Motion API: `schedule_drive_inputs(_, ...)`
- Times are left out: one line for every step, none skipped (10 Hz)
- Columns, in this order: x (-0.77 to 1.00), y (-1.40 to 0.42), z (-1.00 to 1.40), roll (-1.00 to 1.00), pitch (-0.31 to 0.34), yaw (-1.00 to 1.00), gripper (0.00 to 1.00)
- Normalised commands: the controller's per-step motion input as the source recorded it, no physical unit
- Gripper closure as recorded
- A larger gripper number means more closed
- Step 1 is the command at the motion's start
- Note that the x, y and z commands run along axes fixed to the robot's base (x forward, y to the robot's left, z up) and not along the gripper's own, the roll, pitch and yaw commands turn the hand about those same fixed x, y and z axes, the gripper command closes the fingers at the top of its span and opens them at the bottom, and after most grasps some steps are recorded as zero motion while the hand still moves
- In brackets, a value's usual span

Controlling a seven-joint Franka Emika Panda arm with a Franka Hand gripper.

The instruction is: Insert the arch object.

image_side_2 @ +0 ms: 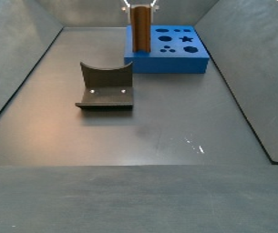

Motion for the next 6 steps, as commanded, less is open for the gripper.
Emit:
schedule_drive_inputs(-0.03,0.02,-0.17,-0.01,-0.06,0.0,1.0)
schedule_drive_inputs(-0.01,0.02,-0.17,0.0,-0.054,0.0,1.0)
schedule_drive_inputs(0.0,0.0,-0.16,0.0,-0.024,0.0,1.0)
schedule_drive_inputs(0.0,0.0,-0.07,-0.04,-0.036,0.0,1.0)
schedule_drive_inputs(0.0,0.03,-0.02,-0.06,-0.044,0.0,1.0)
schedule_drive_inputs(0.0,0.0,0.0,0.0,0.0,0.0,1.0)
